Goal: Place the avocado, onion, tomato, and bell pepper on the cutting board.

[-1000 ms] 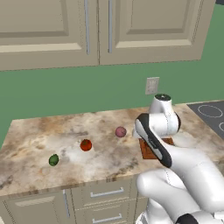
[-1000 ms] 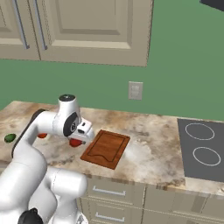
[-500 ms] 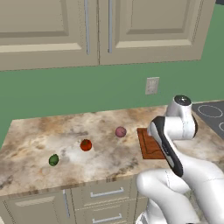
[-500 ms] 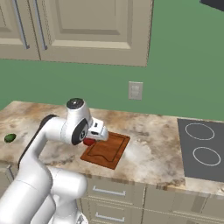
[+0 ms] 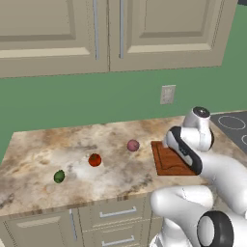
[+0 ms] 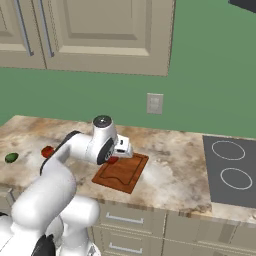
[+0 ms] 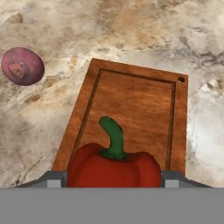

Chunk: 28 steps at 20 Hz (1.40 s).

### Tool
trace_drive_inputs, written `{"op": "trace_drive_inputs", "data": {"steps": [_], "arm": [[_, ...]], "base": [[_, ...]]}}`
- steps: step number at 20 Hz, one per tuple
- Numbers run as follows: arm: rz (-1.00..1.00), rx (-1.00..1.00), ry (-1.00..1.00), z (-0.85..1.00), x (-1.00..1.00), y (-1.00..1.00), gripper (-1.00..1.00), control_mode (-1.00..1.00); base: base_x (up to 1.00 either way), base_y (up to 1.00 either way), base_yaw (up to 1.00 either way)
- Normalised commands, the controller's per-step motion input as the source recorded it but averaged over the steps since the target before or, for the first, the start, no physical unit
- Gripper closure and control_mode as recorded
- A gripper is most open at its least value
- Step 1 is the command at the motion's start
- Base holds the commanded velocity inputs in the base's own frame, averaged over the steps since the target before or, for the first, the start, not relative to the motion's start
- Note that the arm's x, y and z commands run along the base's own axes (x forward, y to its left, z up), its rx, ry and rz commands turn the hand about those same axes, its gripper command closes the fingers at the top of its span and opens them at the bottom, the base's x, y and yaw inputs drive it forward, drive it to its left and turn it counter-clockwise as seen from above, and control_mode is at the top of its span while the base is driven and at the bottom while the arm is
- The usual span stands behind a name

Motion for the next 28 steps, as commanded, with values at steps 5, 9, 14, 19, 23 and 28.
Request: {"op": "trace_drive_inputs", "data": {"steps": [5, 9, 14, 19, 23, 28], "arm": [[0.01, 0.05, 0.23, 0.0, 0.59, -0.01, 1.0, -1.0], [0.0, 0.02, 0.19, -0.02, 0.38, -0.01, 1.0, -1.0], [0.0, 0.0, 0.05, -0.31, 0.29, 0.0, 1.0, -1.0], [0.0, 0.0, 0.03, -0.48, 0.31, 0.0, 1.0, -1.0], [0.0, 0.0, 0.01, -0.38, 0.25, 0.0, 1.0, -1.0], [0.0, 0.0, 0.0, -0.19, 0.07, 0.0, 1.0, -1.0]], "base": [[0.0, 0.0, 0.0], [0.0, 0.0, 0.0], [0.0, 0.0, 0.0], [0.0, 0.0, 0.0], [0.0, 0.0, 0.0], [0.0, 0.0, 0.0]]}}
